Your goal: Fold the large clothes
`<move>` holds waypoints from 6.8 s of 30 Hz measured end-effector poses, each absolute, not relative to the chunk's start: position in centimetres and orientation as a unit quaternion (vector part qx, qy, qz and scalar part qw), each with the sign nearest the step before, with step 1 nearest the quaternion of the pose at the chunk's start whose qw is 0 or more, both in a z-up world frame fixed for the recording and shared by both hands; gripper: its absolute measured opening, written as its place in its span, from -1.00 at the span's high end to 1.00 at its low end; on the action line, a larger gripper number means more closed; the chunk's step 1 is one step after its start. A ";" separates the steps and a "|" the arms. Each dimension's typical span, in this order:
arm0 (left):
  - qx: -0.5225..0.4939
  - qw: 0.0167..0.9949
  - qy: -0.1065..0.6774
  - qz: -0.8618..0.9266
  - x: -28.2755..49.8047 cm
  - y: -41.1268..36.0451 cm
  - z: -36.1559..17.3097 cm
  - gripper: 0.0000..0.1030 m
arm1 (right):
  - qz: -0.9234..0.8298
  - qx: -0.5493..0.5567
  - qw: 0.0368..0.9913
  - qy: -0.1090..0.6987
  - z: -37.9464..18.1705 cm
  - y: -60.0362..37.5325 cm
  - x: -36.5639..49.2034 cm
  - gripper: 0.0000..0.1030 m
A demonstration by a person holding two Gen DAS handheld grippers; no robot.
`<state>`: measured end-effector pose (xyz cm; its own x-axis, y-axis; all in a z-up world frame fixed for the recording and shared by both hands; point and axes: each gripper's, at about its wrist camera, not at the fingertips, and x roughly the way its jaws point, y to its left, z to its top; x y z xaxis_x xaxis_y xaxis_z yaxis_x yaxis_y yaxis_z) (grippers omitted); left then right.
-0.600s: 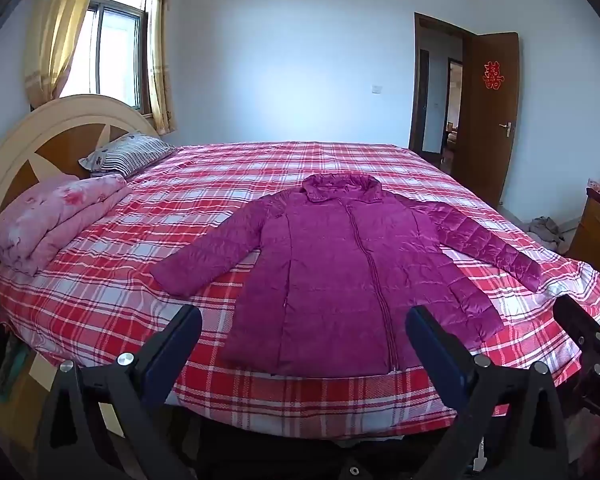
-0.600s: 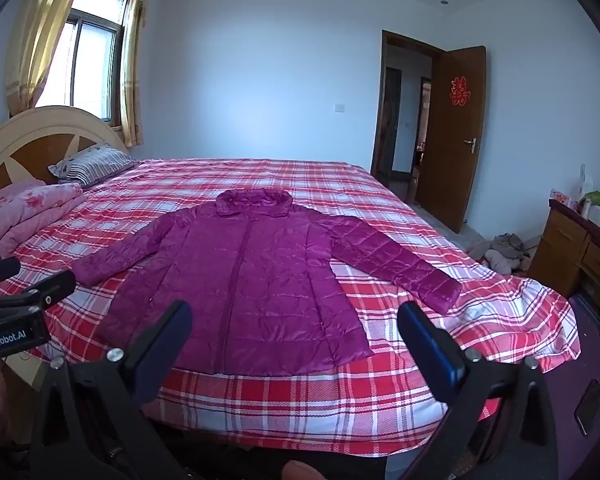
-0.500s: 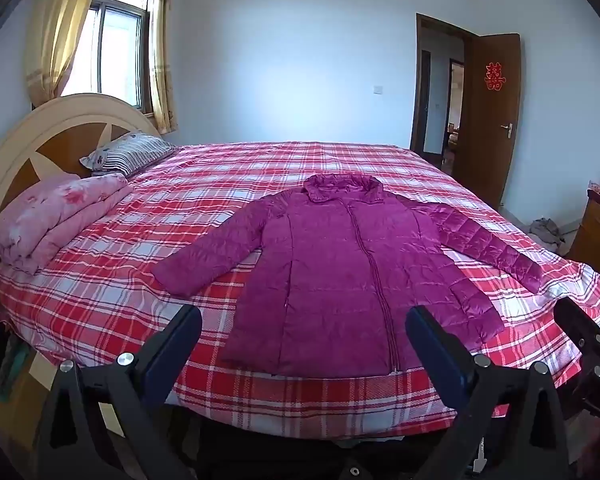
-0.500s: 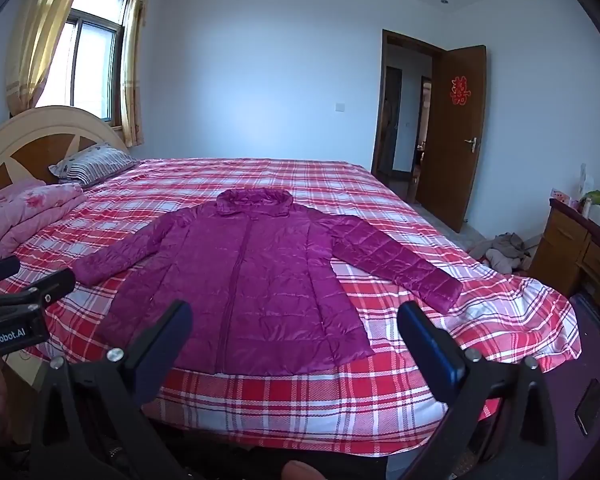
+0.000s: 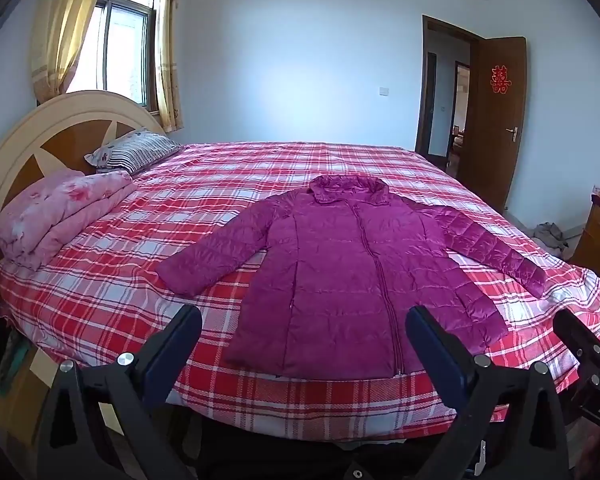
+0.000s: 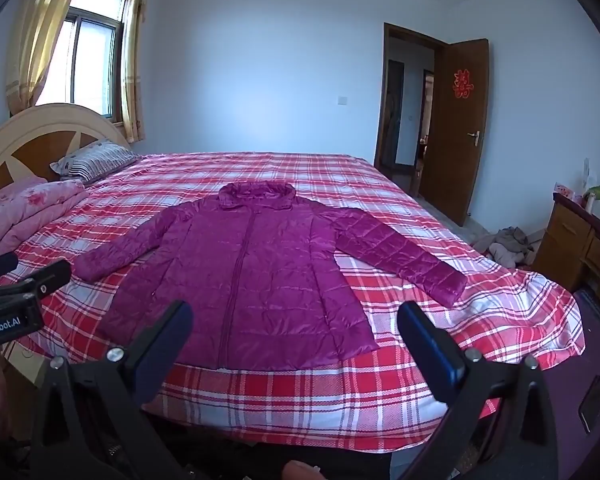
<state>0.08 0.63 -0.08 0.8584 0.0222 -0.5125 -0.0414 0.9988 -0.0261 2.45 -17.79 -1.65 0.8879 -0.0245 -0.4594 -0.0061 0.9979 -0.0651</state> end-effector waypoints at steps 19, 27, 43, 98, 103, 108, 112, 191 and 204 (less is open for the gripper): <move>-0.016 0.964 0.264 0.025 0.5 0.8 -0.1 -0.98 | -0.002 -0.026 0.968 0.249 -2.0 -17.9 2.9 -1.00; -0.017 0.964 0.266 0.026 0.5 1.0 -0.2 -0.98 | -0.002 -0.025 0.968 0.249 -2.0 -17.9 2.9 -1.00; -0.019 0.963 0.268 0.026 0.7 1.1 -0.4 -0.98 | -0.001 -0.025 0.968 0.250 -2.1 -17.8 2.9 -1.00; 0.060 0.949 0.304 0.052 23.1 -0.4 -8.9 -0.98 | -0.121 0.141 0.916 0.356 -11.7 -38.1 20.1 -0.82; 0.074 0.943 0.317 0.074 28.2 -1.0 -11.5 -0.98 | -0.212 0.143 0.897 0.361 -12.0 -44.3 23.0 -0.78; 0.095 0.931 0.340 0.090 31.9 -1.3 -14.0 -0.98 | -0.252 0.143 0.874 0.390 -13.0 -47.6 26.6 -0.64; 0.093 0.922 0.364 0.095 33.5 -1.2 -16.0 -0.98 | -0.255 0.124 0.857 0.429 -14.7 -48.2 29.4 -0.49; 0.113 0.942 0.316 0.016 42.1 -6.7 -11.7 -0.98 | 0.061 0.053 0.935 0.345 -8.2 -27.0 48.1 -0.07; 0.017 0.904 0.427 -0.015 46.9 -4.3 -17.4 -0.98 | 0.040 0.003 0.911 0.411 -16.1 -27.7 50.3 -0.03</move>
<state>46.90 -4.33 -17.41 0.6347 -0.0126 -0.7726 0.0411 0.9990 0.0175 50.31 -27.67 -16.10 0.6592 0.0758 -0.7482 -0.0700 0.9968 0.0392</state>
